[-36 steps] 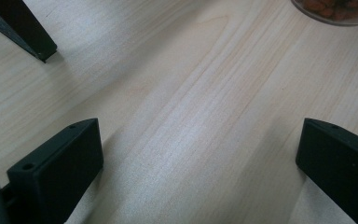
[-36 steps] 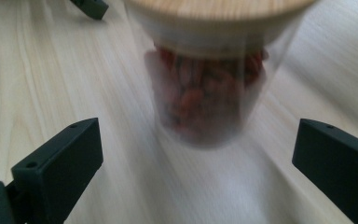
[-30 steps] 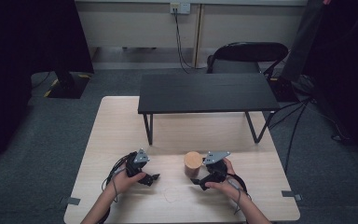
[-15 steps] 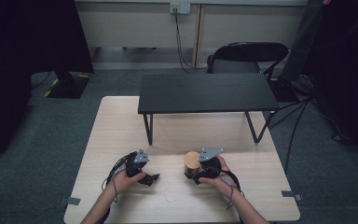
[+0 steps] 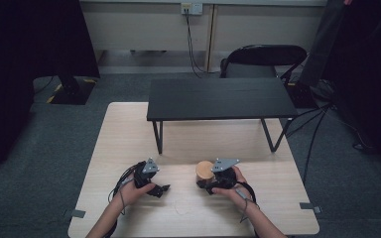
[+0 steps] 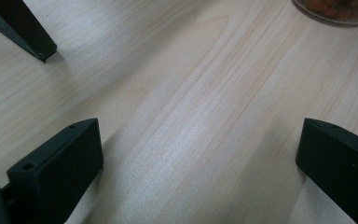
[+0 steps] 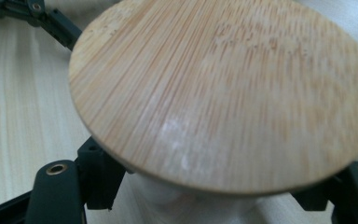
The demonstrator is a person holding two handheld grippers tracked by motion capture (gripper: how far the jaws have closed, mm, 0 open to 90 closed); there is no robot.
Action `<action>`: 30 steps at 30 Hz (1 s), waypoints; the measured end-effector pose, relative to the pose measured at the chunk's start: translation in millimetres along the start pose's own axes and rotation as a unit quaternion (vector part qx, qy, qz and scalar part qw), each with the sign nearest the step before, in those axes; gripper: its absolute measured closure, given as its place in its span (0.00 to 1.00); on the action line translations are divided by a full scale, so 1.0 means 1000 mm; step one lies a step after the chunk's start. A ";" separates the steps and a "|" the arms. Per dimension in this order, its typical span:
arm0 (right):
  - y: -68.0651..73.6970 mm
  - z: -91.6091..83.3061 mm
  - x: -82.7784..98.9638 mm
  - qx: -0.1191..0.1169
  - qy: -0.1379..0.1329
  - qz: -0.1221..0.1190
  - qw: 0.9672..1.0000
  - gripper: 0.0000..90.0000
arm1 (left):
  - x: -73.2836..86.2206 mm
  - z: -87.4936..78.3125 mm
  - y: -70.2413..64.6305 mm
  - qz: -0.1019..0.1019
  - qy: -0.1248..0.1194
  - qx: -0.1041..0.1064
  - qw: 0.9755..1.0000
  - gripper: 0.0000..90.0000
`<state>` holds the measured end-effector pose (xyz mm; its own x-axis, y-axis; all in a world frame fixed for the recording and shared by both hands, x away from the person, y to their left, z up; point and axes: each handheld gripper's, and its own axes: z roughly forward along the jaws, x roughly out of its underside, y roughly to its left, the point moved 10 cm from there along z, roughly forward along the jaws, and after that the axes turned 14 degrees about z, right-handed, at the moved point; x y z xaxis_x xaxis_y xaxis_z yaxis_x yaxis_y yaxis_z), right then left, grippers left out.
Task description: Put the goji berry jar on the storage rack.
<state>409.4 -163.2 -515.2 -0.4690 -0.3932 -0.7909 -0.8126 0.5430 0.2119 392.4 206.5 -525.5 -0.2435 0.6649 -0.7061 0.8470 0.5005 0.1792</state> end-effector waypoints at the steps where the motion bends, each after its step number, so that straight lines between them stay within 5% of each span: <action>1: 0.000 -0.001 0.000 -0.002 -0.002 0.003 1.000 0.29 | 0.000 0.000 0.000 0.000 0.000 0.000 1.000 0.00; 16: 0.013 -0.041 -0.039 -0.007 0.012 -0.010 1.000 0.29 | 0.000 0.000 0.000 0.000 0.000 0.000 1.000 0.00; 30: 0.014 -0.102 -0.113 0.018 -0.003 -0.023 1.000 0.29 | 0.000 0.000 0.000 0.000 0.000 0.000 1.000 0.00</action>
<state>415.7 -186.1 -364.1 -0.4293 -0.4142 -0.8025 -0.8205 0.5503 0.1548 392.3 206.5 -525.6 -0.2439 0.6643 -0.7066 0.8468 0.5010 0.1788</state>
